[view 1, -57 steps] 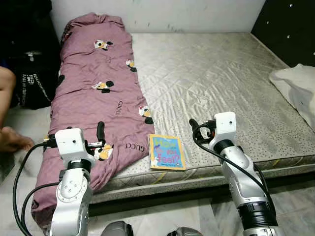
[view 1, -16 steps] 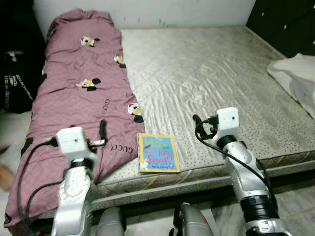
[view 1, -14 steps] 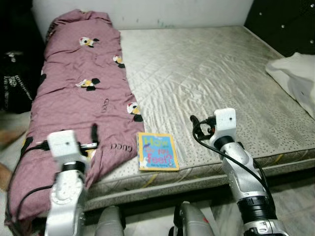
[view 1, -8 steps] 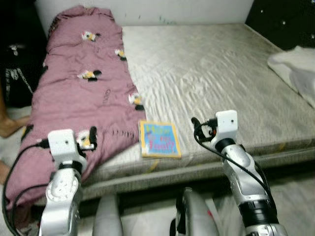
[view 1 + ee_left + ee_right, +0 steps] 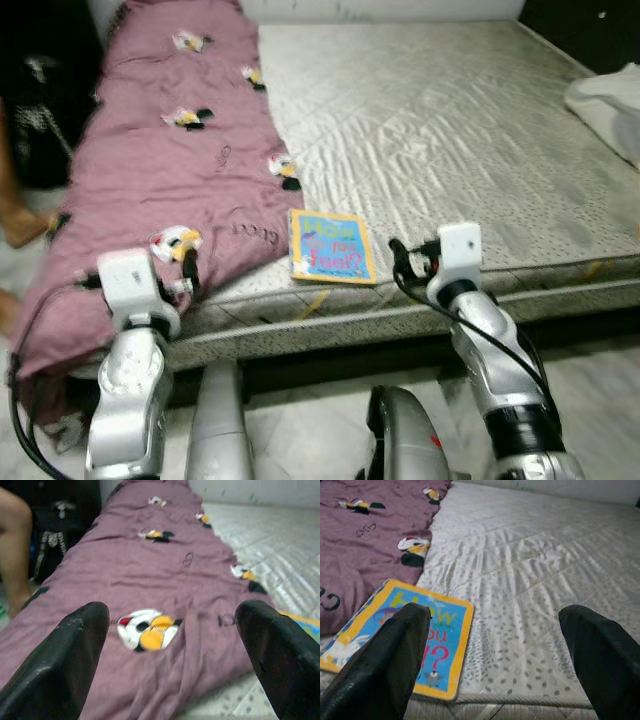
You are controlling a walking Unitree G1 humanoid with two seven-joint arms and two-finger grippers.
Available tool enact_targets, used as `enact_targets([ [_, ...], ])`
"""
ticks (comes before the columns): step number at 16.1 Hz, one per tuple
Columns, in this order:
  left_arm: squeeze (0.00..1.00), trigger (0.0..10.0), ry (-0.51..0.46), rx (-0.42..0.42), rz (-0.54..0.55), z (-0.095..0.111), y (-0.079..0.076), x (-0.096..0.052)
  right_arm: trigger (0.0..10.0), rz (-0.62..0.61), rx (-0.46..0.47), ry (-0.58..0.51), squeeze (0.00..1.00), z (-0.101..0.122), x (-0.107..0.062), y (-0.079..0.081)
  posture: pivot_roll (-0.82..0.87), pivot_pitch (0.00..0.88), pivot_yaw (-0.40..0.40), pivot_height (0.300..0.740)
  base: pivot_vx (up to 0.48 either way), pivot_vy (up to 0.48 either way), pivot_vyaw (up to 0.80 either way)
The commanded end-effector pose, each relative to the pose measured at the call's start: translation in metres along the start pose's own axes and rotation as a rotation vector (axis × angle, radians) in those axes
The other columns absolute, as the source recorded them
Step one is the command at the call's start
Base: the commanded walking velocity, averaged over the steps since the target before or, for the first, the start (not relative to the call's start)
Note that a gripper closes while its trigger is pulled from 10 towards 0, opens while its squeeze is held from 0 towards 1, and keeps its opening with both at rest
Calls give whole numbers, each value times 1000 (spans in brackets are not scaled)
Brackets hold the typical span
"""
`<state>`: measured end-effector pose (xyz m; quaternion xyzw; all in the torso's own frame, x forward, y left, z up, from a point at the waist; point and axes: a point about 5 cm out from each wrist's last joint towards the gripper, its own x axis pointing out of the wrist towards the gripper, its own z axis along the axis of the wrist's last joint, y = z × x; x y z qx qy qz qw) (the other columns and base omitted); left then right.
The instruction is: Clean up the room
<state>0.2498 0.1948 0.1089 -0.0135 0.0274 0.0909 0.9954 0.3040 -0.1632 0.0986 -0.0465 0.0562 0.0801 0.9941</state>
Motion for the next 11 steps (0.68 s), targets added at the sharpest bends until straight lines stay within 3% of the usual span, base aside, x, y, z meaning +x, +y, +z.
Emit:
enact_targets([
  [1, 0, 10000, -12, -19, 2, 2, 2, 0, 10000, -12, -8, 7, 0, 0, 1, -4, -2, 36, -31, 577, 0, 0, 0],
  [5, 0, 10000, -35, -39, -11, 6, 1, 3, 10000, -14, -13, -1, 0, 2, 2, -4, -6, 36, -32, 577, 0, 0, 0],
  [11, 0, 10000, -41, -51, -24, 7, -3, 4, 10000, -10, -24, -9, 0, 4, 3, -5, -8, 33, -35, 577, 299, 0, 0],
])
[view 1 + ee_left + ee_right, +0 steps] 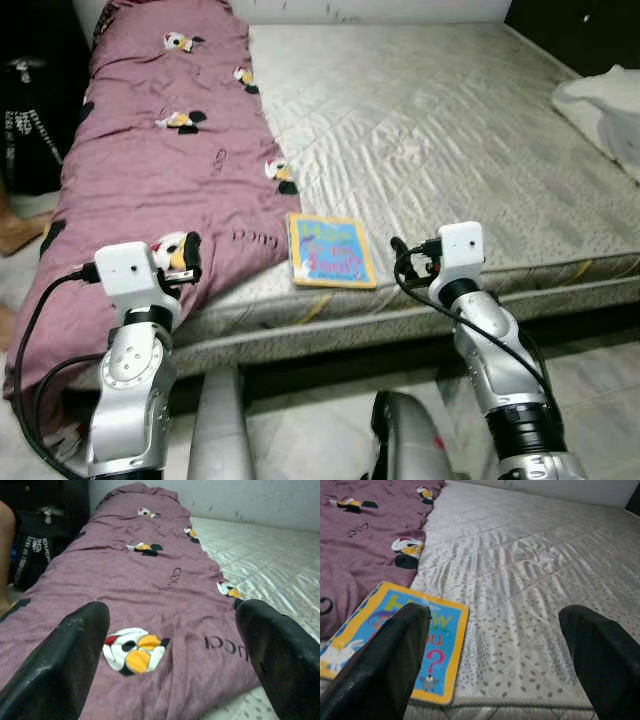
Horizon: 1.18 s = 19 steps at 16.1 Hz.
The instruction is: Clean up the room
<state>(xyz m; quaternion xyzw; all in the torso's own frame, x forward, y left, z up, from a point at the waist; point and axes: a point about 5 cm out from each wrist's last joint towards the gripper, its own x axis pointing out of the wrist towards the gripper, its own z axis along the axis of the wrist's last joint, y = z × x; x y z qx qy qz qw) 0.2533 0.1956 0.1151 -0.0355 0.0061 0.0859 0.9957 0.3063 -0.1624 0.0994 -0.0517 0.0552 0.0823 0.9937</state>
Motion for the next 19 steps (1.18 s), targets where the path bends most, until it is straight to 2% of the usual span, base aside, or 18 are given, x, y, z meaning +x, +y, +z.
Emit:
enact_targets([
  [1, 0, 10000, -3, -4, -12, 0, -3, 1, 10000, -11, -17, -9, 0, 3, 1, -5, -8, 32, -35, 577, 304, 0, 0],
  [6, 0, 10000, 1, -9, -12, -1, -4, 3, 10000, -9, -23, -15, 0, 4, 2, -4, -11, 29, -36, 577, 300, 0, 0],
  [8, 0, 10000, 6, -5, -5, -2, -7, 3, 10000, -9, -26, -16, 0, 4, 2, -5, -12, 28, -35, 577, 0, 0, 0],
  [13, 0, 10000, 70, -23, 39, -13, -2, 6, 10000, -7, -30, -16, 0, 4, 2, -5, -14, 30, -37, 577, 0, 0, 0],
  [15, 0, 10000, 168, -60, 25, -25, 2, 15, 10000, 2, -32, -3, 0, 2, 1, -5, -25, 40, -40, 577, 0, 0, 0],
  [16, 0, 10000, 170, -81, 10, -26, 3, 20, 10000, 2, -23, -1, 0, 2, 0, -6, -30, 43, -40, 567, 0, 0, 0],
  [19, 0, 10000, 202, -72, -23, -26, 2, 40, 10000, -10, -33, -5, 0, 3, -4, -10, -50, 55, -37, 532, 0, 0, 0],
])
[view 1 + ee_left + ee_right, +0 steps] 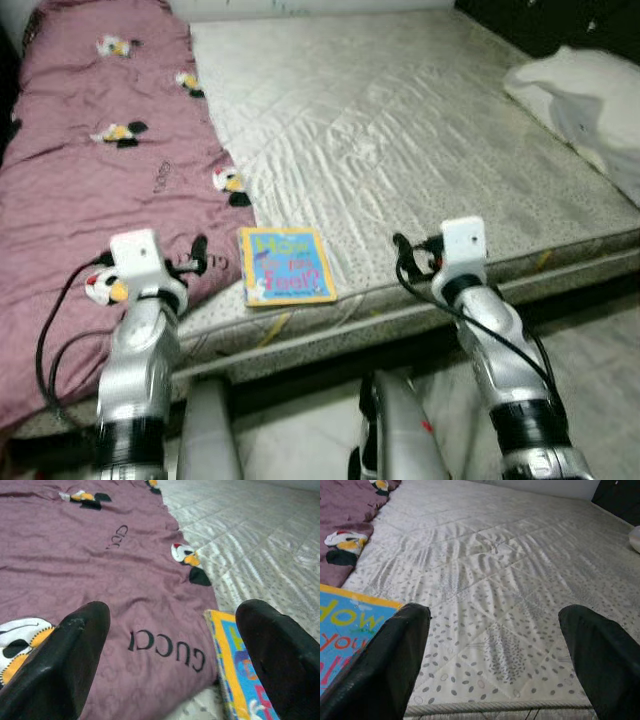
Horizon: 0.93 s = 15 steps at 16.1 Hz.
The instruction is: Clean up the room
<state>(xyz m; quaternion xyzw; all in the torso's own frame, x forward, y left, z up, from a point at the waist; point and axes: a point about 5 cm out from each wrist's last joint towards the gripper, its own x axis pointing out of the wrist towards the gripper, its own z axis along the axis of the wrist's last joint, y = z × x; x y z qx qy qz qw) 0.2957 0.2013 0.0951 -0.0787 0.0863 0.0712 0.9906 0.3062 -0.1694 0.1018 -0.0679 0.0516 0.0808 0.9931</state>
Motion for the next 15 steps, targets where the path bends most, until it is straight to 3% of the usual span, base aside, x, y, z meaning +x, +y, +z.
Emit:
enact_targets([
  [1, 0, 10000, 42, -5, 3, -7, 1, 2, 10000, -9, 0, 0, 0, 1, -3, -4, -51, 55, -37, 532, 0, 0, 0],
  [5, 0, 10000, 52, -25, -11, -5, -11, 15, 10000, -3, -16, 3, 0, 1, -3, -3, -62, 52, -45, 532, 0, 0, 0],
  [10, 0, 10000, 111, -28, -20, -12, -8, 21, 10000, 14, -21, 3, 0, 1, -3, 0, -54, 51, -46, 488, 0, 0, 0],
  [11, 0, 10000, 156, -23, -49, -17, -10, 21, 10000, 12, -21, 3, 0, 1, -3, 0, -54, 51, -46, 488, 0, 0, 0],
  [15, 0, 10000, 178, -23, -62, -21, -14, 26, 10000, 13, -28, 3, 0, 1, -4, -1, -64, 50, -47, 488, 0, 0, 0],
])
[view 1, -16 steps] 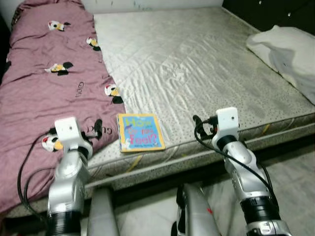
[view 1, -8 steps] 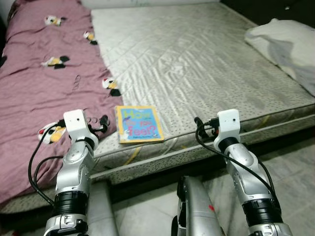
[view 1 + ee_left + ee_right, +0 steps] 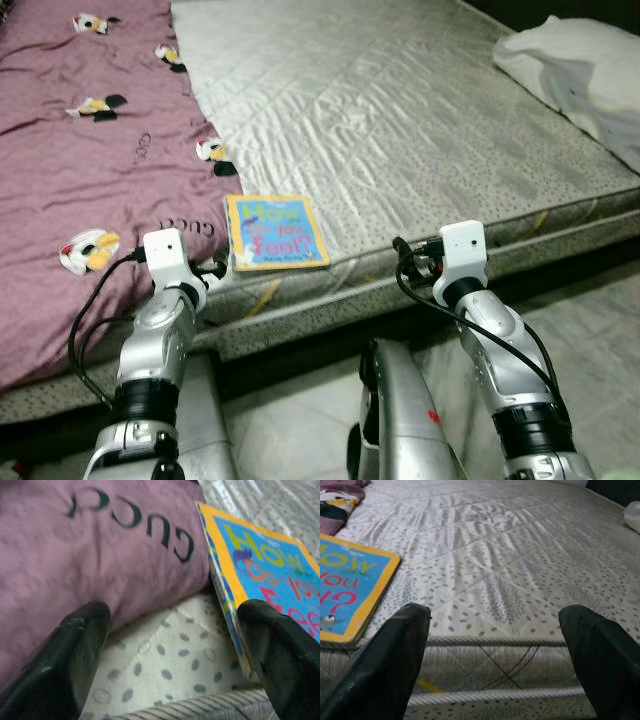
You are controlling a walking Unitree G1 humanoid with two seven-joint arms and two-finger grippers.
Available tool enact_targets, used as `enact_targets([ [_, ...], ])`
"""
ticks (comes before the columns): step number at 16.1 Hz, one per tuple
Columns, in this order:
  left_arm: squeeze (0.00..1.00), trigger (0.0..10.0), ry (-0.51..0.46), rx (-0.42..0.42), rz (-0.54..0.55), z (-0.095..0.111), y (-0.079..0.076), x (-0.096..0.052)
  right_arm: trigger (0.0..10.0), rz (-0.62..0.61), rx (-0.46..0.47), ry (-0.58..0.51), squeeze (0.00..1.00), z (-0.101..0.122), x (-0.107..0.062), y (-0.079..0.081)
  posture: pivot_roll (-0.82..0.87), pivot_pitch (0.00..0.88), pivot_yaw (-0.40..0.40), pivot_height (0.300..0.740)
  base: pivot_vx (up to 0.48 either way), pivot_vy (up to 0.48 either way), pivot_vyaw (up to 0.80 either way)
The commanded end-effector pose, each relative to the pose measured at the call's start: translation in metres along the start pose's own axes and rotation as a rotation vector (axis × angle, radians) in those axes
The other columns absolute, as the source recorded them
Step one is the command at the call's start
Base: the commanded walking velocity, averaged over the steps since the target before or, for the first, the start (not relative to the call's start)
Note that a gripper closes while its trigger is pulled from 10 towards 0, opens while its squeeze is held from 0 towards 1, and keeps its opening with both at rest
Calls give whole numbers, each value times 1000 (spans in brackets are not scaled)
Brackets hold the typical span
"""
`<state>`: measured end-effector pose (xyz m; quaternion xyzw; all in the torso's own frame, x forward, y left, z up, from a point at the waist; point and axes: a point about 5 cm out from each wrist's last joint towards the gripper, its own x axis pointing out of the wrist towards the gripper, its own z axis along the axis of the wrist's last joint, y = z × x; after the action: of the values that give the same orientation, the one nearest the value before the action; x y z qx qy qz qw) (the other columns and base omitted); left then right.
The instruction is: Clean up the room
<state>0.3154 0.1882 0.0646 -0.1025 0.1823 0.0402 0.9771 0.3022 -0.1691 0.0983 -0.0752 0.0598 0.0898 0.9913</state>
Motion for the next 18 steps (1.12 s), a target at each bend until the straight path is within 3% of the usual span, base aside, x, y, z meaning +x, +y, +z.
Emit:
enact_targets([
  [1, 0, 10000, -21, 8, -13, 8, -2, 4, 10000, -5, -15, -12, 0, 5, -1, -2, -67, 50, -47, 488, 0, 0, 0],
  [5, 0, 10000, -27, -11, -40, 14, -5, 10, 10000, -8, -23, -14, 0, 6, -7, -6, -94, 58, -47, 469, 0, 0, 0],
  [13, 0, 10000, 62, -97, -89, -2, -9, 19, 10000, 5, -60, -20, 0, 11, -15, -11, -135, 59, -58, 469, 0, 0, 0],
  [18, 0, 10000, 32, -174, -201, 7, -23, 25, 10000, 16, -81, -33, 0, 15, -17, -11, -148, 50, -57, 469, 0, 0, 0],
])
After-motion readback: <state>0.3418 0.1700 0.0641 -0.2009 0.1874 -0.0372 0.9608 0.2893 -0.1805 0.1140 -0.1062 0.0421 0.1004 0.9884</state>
